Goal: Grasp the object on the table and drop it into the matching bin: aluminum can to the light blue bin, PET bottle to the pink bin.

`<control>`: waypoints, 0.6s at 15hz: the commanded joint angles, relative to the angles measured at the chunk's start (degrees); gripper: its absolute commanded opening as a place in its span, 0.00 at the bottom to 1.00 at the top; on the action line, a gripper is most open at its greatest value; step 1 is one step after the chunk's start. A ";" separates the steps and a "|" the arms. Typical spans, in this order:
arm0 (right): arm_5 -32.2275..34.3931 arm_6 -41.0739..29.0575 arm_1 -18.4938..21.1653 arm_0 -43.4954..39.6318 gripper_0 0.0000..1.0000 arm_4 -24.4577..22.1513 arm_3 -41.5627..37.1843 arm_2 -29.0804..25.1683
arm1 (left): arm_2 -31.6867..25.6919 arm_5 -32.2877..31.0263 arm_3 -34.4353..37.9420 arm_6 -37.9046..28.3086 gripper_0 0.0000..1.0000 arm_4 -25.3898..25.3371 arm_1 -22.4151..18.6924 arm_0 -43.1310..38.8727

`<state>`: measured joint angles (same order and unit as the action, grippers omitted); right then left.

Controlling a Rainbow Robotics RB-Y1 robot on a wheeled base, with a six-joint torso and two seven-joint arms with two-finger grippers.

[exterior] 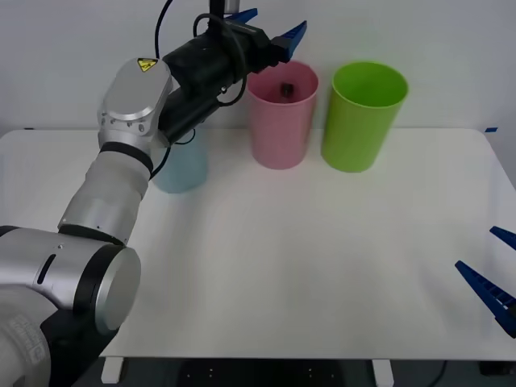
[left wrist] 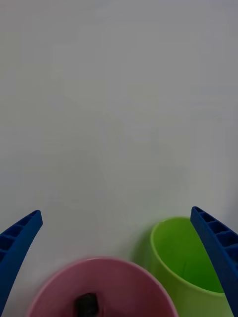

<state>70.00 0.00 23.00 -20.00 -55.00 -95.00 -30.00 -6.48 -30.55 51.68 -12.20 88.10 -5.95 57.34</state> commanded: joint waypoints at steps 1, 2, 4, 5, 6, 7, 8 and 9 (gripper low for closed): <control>0.00 0.00 0.00 0.00 1.00 0.00 0.00 0.00 | 3.14 -0.13 5.97 -0.19 1.00 -4.34 -2.05 -4.78; 0.00 0.00 0.00 0.00 1.00 0.00 0.00 0.00 | 3.93 -0.22 8.70 -0.19 1.00 -5.57 -2.75 -7.06; 0.00 0.00 0.00 0.00 1.00 0.00 0.00 0.00 | 5.25 -0.48 12.83 -0.28 1.00 -8.12 -4.42 -10.67; 0.00 0.00 0.00 0.00 1.00 0.00 0.00 0.00 | 5.86 -0.66 14.76 -0.10 1.00 -9.52 -5.48 -12.43; 0.00 0.00 0.00 0.00 1.00 0.00 0.00 0.00 | 6.39 -0.92 16.70 -0.28 1.00 -10.75 -6.45 -14.10; 0.00 0.00 0.00 0.00 1.00 0.00 0.00 0.00 | 6.65 -1.10 18.10 -0.28 1.00 -11.63 -7.15 -15.33; 0.00 0.00 0.00 0.00 1.00 0.00 0.00 0.00 | 6.65 -1.53 20.65 -0.28 1.00 -12.77 -8.03 -17.61; 0.00 0.00 0.00 0.00 1.00 0.00 0.00 0.00 | 6.65 -1.62 22.76 -0.37 1.00 -13.12 -8.73 -19.37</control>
<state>70.00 0.00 23.00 -20.00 -55.00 -95.00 -30.00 0.17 -32.05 72.89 -12.51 75.32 -14.15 39.26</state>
